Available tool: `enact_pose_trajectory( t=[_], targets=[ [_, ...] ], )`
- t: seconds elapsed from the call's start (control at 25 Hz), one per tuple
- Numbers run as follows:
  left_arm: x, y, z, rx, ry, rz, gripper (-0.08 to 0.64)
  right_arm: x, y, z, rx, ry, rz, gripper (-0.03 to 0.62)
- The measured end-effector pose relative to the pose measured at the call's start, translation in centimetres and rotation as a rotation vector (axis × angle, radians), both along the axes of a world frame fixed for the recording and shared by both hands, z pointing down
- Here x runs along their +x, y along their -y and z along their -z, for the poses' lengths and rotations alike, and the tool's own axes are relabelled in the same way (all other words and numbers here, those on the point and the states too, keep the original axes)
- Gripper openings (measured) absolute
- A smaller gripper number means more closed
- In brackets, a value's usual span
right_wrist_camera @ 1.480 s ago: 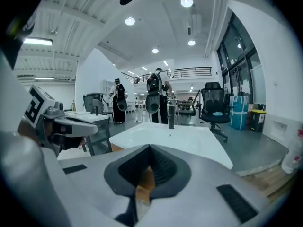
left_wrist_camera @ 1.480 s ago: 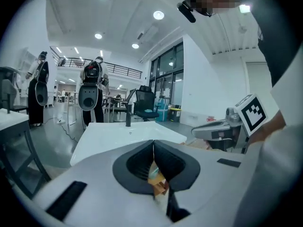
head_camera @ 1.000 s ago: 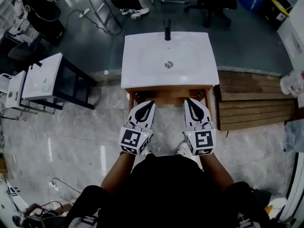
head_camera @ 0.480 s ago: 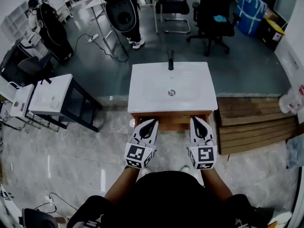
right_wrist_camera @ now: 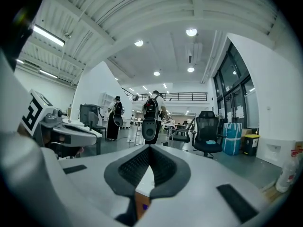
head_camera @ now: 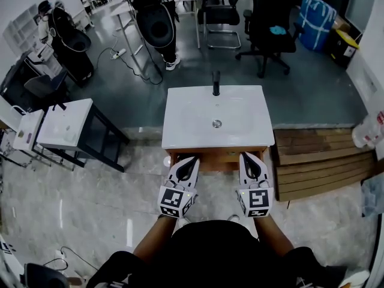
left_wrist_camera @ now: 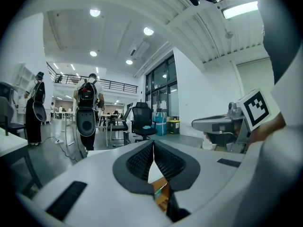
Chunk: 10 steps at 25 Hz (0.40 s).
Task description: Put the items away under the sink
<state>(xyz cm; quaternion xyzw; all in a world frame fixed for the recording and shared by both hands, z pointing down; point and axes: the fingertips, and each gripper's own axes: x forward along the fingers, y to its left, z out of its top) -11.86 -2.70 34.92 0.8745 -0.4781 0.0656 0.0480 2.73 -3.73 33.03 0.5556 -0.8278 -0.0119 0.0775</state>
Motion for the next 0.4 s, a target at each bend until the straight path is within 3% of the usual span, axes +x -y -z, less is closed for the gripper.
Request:
enact_pose_trajectory(
  t=[0.4],
  targets=[
    [-0.35, 0.09, -0.27, -0.002, 0.007, 0.004, 0.021, -0.57, 0.09, -0.23, 0.002, -0.028, 0.027, 0.018]
  ],
)
